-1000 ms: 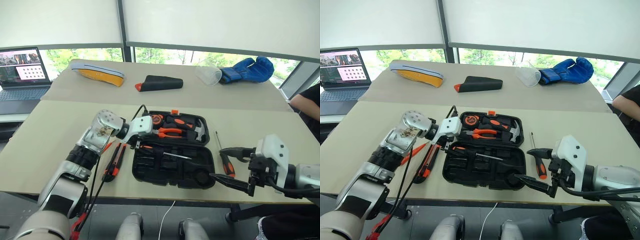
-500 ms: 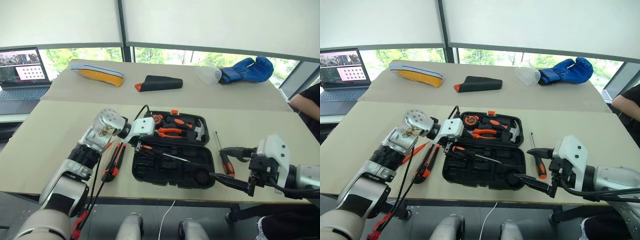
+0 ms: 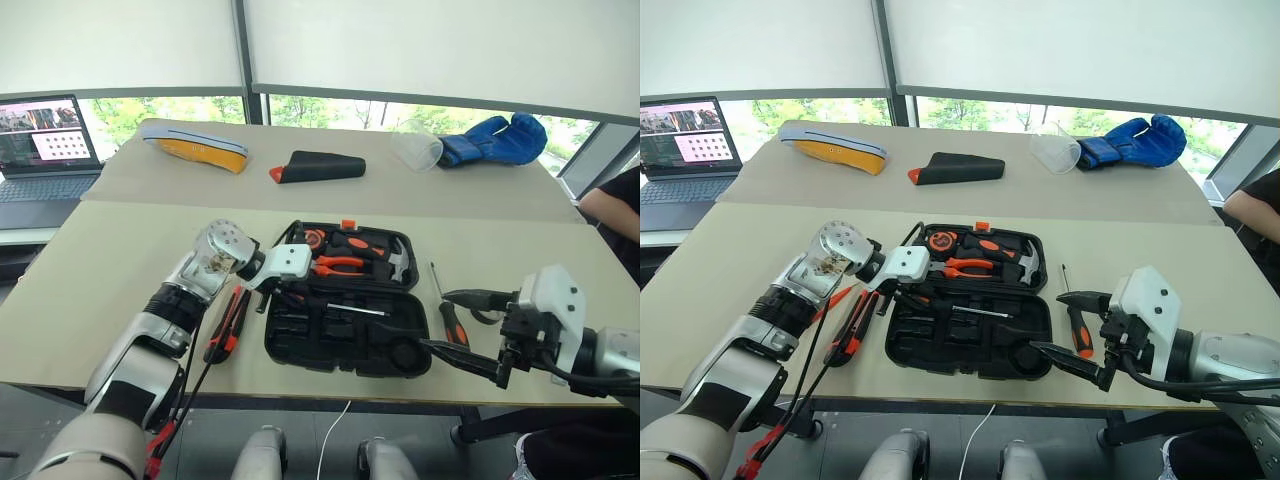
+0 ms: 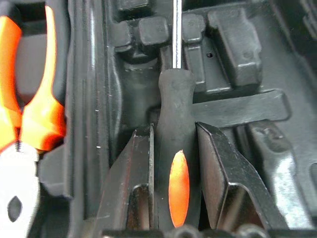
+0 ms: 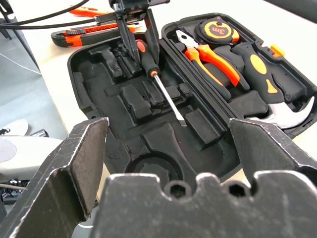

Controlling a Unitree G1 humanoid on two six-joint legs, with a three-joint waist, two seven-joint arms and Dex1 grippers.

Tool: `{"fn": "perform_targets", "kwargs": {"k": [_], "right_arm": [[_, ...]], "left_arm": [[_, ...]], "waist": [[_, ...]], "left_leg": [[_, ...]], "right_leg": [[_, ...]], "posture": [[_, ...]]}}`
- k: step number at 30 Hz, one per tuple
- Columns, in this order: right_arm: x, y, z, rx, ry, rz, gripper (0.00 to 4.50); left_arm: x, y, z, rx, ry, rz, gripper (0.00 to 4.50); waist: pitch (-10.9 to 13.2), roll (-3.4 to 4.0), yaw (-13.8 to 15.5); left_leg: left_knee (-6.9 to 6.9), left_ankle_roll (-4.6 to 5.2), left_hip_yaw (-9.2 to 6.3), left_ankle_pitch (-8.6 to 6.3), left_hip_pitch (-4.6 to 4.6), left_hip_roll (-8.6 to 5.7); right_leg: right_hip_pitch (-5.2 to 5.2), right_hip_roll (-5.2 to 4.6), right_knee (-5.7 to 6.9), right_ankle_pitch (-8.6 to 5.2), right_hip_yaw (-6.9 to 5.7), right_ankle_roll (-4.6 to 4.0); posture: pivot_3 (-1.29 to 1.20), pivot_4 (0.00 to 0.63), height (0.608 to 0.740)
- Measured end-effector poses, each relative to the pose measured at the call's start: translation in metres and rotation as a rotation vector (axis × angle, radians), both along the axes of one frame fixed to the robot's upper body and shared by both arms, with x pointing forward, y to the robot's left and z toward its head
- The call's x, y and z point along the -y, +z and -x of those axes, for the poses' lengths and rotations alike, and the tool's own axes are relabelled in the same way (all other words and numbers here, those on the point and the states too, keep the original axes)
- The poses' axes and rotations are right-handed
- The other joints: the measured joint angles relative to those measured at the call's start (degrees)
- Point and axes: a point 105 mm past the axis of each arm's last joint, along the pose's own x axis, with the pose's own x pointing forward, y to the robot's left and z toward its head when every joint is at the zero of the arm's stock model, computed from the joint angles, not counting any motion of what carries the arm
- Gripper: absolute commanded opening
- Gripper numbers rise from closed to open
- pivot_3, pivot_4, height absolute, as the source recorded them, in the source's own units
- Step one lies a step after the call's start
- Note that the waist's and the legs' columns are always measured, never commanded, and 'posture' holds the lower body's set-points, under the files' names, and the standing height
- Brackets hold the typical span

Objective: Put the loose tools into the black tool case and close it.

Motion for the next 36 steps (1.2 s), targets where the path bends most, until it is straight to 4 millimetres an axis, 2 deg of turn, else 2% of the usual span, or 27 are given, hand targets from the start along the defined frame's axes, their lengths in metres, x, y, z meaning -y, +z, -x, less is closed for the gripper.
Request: {"fn": "perform_targets", "kwargs": {"k": [6,10,12,14,20,24,26,27,36], "right_arm": [[0.0,0.0,0.0,0.002,-0.001,-0.005,4.5],[-0.001,0.001,-0.001,0.008,0.0,-0.005,4.5],[-0.001,0.002,-0.001,0.01,0.0,-0.005,4.5],[-0.001,0.002,-0.001,0.01,0.0,-0.006,4.5],[-0.001,0.002,-0.001,0.012,-0.003,-0.014,4.5],[-0.001,0.002,-0.001,0.012,-0.005,-0.016,4.5],[-0.001,0.002,-0.001,0.012,-0.005,-0.017,4.5],[-0.001,0.002,-0.001,0.012,-0.006,-0.017,4.5],[0.0,0.002,-0.002,0.014,-0.011,-0.016,4.5]], "left_arm": [[0.013,0.021,-0.013,-0.002,0.085,0.038,0.77],[0.02,0.019,-0.013,-0.007,0.095,0.047,0.77],[0.02,0.019,-0.014,-0.009,0.097,0.047,1.78],[0.02,0.019,-0.014,-0.009,0.098,0.047,2.26],[0.018,0.019,-0.014,-0.01,0.101,0.043,4.49],[0.018,0.021,-0.012,-0.017,0.094,0.046,4.49],[0.02,0.024,-0.01,-0.022,0.078,0.057,3.92],[0.021,0.026,-0.008,-0.024,0.065,0.065,3.77],[0.029,0.026,-0.004,-0.013,0.029,0.083,0.3]], "waist": [[0.0,0.0,0.1],[0.0,0.0,0.0],[0.0,0.0,-0.1],[0.0,0.0,0.0],[0.0,0.0,0.0],[0.0,0.0,0.0],[0.0,0.0,0.0],[0.0,0.0,0.0],[0.0,0.0,0.0]], "left_leg": [[0.11,0.01,-0.05,0.0,-0.09,-0.02],[0.11,0.01,-0.06,0.0,-0.08,-0.01],[0.11,0.01,-0.06,0.0,-0.08,-0.01],[0.11,0.01,-0.06,0.0,-0.08,-0.01],[0.11,0.01,-0.07,0.0,-0.08,-0.01],[0.12,0.01,-0.07,0.0,-0.08,-0.01],[0.12,0.01,-0.07,0.0,-0.08,-0.01],[0.12,0.01,-0.07,0.0,-0.08,-0.01],[0.12,0.01,-0.07,0.01,-0.08,-0.01]], "right_leg": [[0.01,0.0,-0.01,0.01,0.0,0.04],[-0.02,0.02,0.02,0.02,0.0,0.04],[-0.01,0.02,0.01,0.02,0.0,0.04],[-0.01,0.03,0.01,0.02,0.0,0.04],[0.0,0.02,0.01,0.02,0.0,0.04],[0.0,0.02,0.01,0.02,0.0,0.04],[0.0,0.02,0.01,0.02,0.0,0.03],[0.0,0.02,0.01,0.02,0.0,0.03],[0.0,0.03,0.01,0.02,0.0,0.03]], "posture": [[0.0,0.15,0.74],[0.0,0.15,0.74],[0.0,0.15,0.74],[0.0,0.15,0.74],[0.0,0.15,0.74],[0.0,0.15,0.74],[0.0,0.15,0.74],[0.0,0.15,0.74],[0.0,0.15,0.74]]}}
